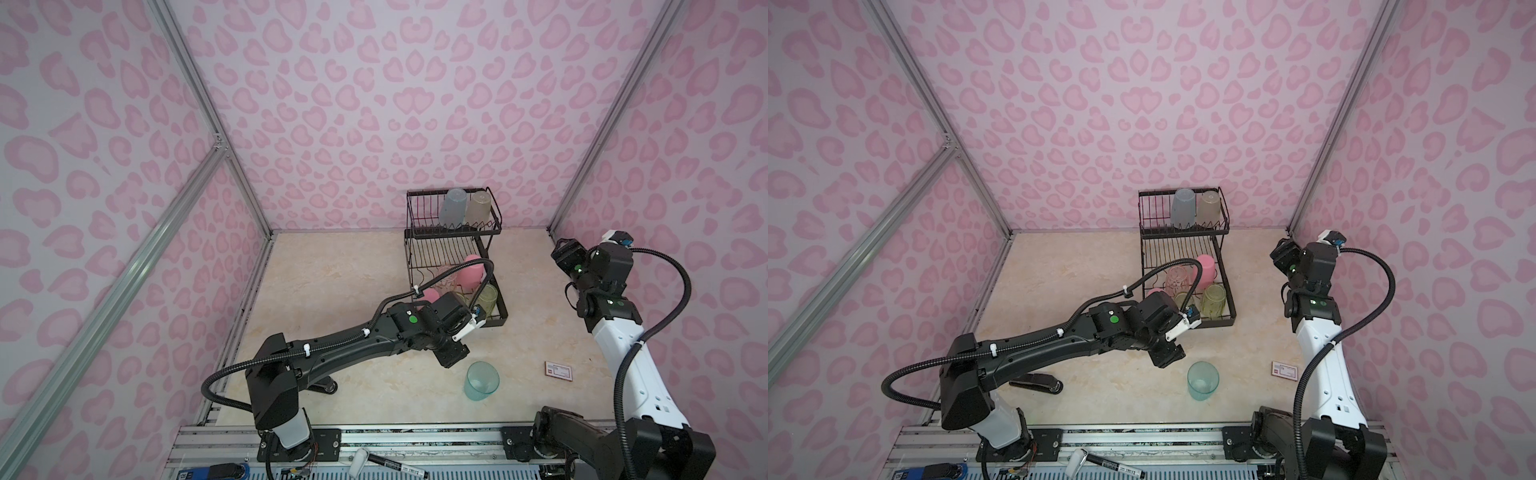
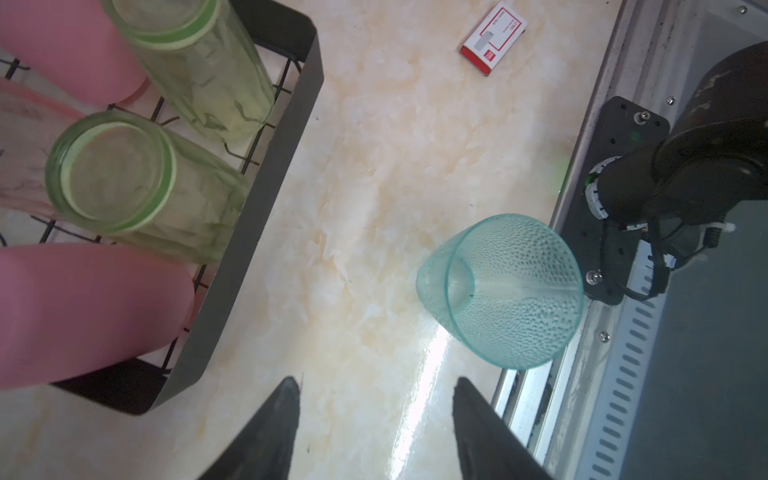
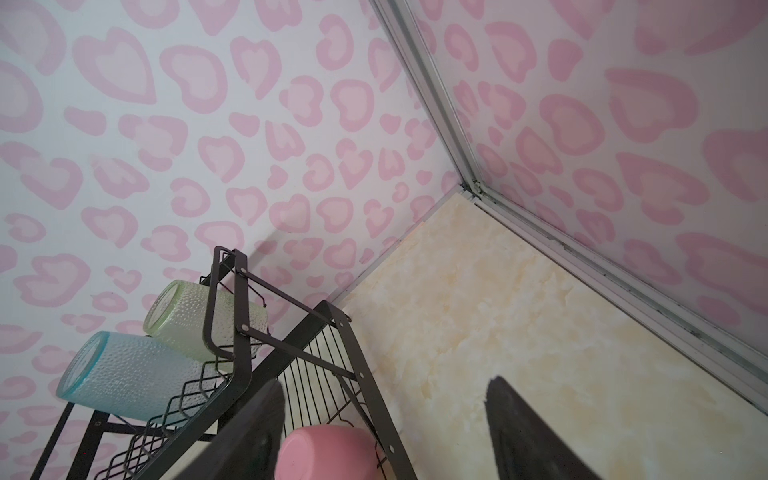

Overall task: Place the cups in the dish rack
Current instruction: 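Lower the left gripper onto the teal cup rim and close it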

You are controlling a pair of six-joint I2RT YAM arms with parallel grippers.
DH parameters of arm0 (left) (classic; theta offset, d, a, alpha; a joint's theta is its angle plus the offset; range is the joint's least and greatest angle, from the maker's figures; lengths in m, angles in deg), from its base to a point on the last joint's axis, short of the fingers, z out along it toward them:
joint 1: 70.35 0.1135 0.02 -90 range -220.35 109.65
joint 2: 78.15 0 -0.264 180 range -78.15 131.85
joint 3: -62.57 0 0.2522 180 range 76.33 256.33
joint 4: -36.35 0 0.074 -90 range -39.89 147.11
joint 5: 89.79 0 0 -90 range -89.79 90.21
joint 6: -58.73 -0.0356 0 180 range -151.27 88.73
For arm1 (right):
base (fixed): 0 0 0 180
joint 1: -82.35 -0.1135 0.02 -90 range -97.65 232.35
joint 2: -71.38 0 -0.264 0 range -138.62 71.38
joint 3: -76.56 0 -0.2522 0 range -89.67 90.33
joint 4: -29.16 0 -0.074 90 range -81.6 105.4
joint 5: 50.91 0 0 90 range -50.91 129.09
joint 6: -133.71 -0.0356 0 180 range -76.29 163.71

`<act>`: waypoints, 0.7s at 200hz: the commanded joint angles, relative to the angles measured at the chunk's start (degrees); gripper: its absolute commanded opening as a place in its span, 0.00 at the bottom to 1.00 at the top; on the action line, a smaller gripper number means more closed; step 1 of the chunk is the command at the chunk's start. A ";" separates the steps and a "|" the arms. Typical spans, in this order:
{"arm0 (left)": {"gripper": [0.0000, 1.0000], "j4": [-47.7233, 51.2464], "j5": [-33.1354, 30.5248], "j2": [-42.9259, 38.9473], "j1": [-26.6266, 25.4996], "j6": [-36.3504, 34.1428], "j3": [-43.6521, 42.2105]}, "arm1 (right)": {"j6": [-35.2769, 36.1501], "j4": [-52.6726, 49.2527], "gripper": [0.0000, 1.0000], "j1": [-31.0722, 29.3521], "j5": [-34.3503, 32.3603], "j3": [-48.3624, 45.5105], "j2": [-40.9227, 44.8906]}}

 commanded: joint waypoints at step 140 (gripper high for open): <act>0.49 14.00 0.39 15.77 -3.84 -8.69 18.14 | -0.54 4.00 0.74 0.22 1.66 -1.97 0.06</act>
